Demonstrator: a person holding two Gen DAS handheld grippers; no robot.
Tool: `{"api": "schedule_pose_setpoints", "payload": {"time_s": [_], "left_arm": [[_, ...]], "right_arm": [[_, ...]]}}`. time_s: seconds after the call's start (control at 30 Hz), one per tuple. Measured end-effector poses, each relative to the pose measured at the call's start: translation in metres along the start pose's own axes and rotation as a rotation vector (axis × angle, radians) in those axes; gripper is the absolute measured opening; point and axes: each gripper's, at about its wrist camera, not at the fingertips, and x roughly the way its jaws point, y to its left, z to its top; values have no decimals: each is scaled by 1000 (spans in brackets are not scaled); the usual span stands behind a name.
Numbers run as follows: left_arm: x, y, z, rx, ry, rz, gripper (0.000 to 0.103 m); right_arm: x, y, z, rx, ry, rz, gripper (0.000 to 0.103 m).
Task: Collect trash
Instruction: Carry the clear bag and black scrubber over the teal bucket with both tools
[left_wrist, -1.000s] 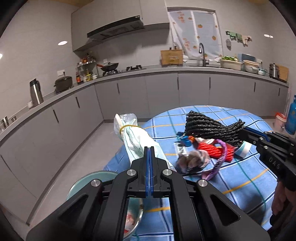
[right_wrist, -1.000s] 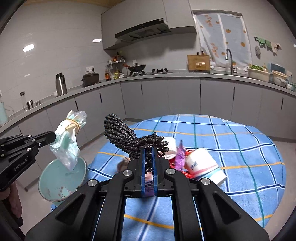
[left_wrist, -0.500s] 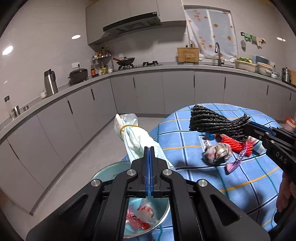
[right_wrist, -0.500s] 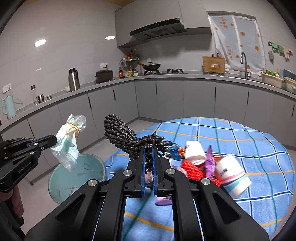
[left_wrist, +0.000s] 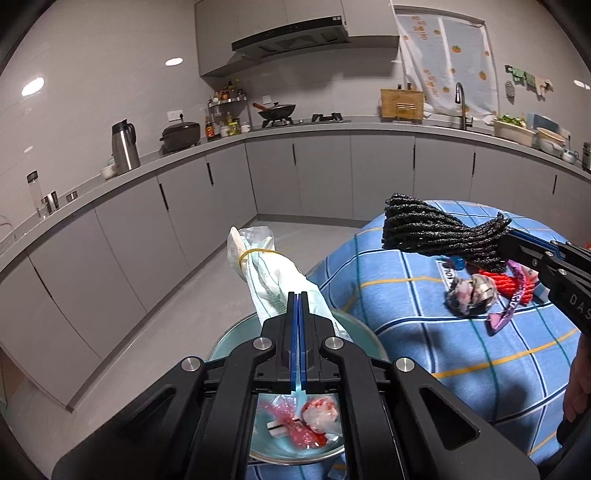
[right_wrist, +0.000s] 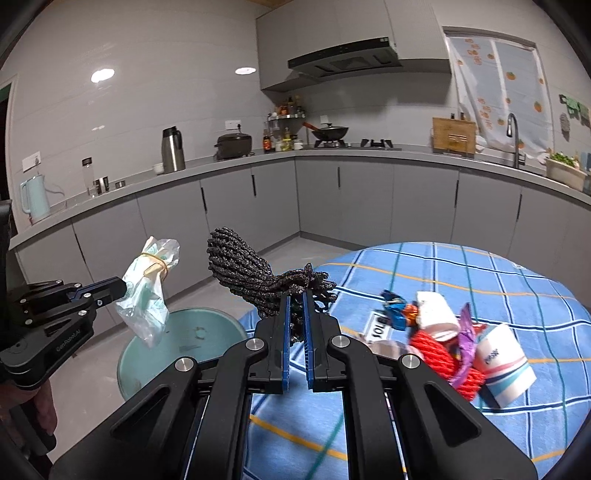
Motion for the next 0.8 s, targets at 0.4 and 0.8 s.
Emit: {"api": "schedule_pose_setpoints", "payload": {"time_s": [0.4, 0.8], "left_arm": [[10, 27, -14, -36, 38, 26, 1], [28, 34, -25, -53, 85, 16, 1]], "right_arm": [[27, 36, 1, -41, 31, 58, 7], [55, 59, -9, -65, 88, 81, 7]]}}
